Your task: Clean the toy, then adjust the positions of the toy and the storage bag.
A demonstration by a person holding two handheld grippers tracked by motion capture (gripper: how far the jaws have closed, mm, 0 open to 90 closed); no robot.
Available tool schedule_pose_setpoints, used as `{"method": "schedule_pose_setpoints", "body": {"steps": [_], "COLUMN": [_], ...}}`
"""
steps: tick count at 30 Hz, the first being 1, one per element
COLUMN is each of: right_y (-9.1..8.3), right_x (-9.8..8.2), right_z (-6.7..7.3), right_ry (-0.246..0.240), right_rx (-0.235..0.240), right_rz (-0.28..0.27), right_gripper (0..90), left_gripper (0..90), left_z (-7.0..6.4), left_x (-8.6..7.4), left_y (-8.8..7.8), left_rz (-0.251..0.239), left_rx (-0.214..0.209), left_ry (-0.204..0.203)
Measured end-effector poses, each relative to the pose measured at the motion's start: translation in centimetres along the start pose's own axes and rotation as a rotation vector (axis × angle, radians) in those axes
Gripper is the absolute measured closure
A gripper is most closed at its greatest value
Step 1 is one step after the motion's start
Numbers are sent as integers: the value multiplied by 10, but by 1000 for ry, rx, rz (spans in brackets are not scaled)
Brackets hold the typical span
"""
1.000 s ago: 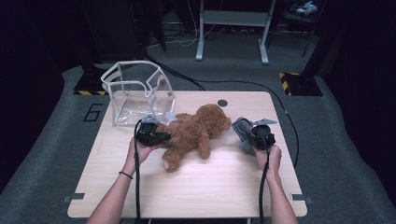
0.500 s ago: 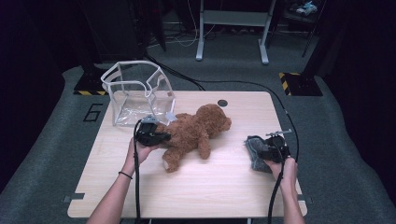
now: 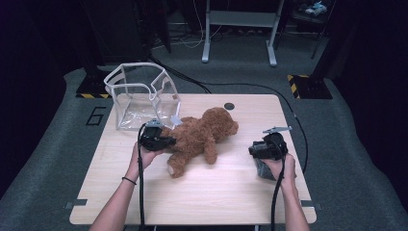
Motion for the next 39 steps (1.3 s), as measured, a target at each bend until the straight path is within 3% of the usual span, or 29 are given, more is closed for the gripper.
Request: {"method": "schedule_pose_setpoints", "body": {"steps": [11, 19, 21, 24, 26, 30, 36, 39], "right_y": [35, 44, 44, 43, 44, 49, 72, 81], "right_x": [35, 42, 42, 42, 43, 46, 49, 48], "right_z": [29, 46, 52, 68, 83, 107, 124, 126], "right_ry": [-104, -117, -91, -88, -113, -123, -129, -116], "right_rx": [98, 152, 191, 237, 258, 292, 257, 249], "right_rz": [-19, -10, -8, -10, -18, 7, 36, 53], "right_gripper": [148, 137, 135, 140, 142, 150, 227, 355], "left_gripper": [861, 860, 860, 861, 860, 860, 860, 860], "left_z": [0, 1, 1, 1, 2, 2, 2, 2], "left_x": [0, 1, 1, 1, 1, 3, 4, 4], "left_y": [0, 1, 1, 1, 1, 1, 2, 2], "left_rz": [1, -1, -2, 0, 10, 4, 15, 11], "left_rx": [2, 7, 7, 6, 9, 17, 17, 19], "left_ry": [4, 4, 4, 4, 21, 15, 25, 28]}}
Point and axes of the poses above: each handheld gripper's, and its own axes: y roughly forward along the jaws, x roughly out of its top, z roughly to its left, the point moved 7 cm from there along y, roughly forward along the jaws, and after that the axes turned 5 degrees about -z, right-handed, at the moved point
